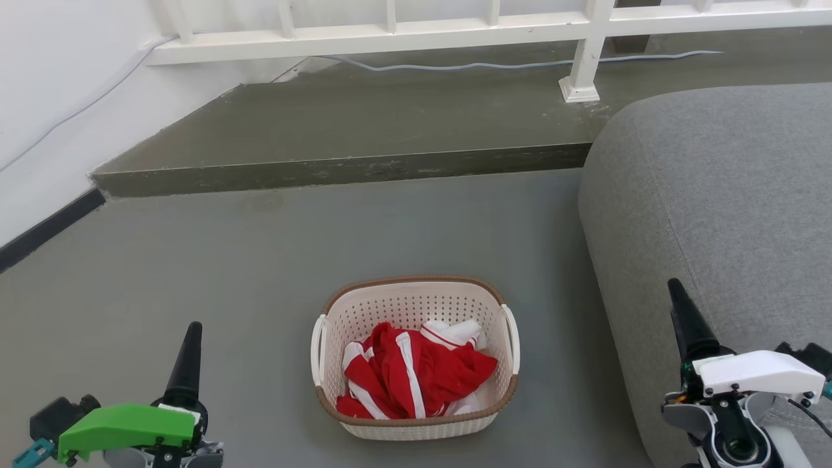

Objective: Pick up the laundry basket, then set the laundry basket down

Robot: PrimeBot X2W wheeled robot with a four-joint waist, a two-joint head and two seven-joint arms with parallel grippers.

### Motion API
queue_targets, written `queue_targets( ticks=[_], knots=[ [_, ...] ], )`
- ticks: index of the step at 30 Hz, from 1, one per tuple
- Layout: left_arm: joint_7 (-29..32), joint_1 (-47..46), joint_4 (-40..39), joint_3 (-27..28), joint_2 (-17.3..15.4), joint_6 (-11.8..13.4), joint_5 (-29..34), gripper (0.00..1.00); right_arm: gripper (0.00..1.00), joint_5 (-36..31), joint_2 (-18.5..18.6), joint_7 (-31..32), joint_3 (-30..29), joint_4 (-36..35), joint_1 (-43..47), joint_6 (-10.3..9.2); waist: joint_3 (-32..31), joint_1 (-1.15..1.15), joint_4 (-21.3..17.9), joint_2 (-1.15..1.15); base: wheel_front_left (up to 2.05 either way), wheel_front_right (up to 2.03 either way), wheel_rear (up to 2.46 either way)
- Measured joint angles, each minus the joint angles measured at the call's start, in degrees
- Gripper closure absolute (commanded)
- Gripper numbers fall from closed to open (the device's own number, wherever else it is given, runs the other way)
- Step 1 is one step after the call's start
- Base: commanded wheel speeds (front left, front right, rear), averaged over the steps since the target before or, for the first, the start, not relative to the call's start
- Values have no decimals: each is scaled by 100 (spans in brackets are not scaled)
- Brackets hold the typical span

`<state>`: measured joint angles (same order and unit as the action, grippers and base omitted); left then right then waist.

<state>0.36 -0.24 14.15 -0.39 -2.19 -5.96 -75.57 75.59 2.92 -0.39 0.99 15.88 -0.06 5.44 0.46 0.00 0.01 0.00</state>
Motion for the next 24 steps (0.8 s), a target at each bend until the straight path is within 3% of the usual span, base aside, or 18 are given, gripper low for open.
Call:
queue_targets(
  ticks=[24],
  knots=[
    [-421,6,-402,-631,-183,344,2434,0,0,-1941,1,-388,702,-172,-1,-307,46,0,-2,0,0,0,0]
  ],
)
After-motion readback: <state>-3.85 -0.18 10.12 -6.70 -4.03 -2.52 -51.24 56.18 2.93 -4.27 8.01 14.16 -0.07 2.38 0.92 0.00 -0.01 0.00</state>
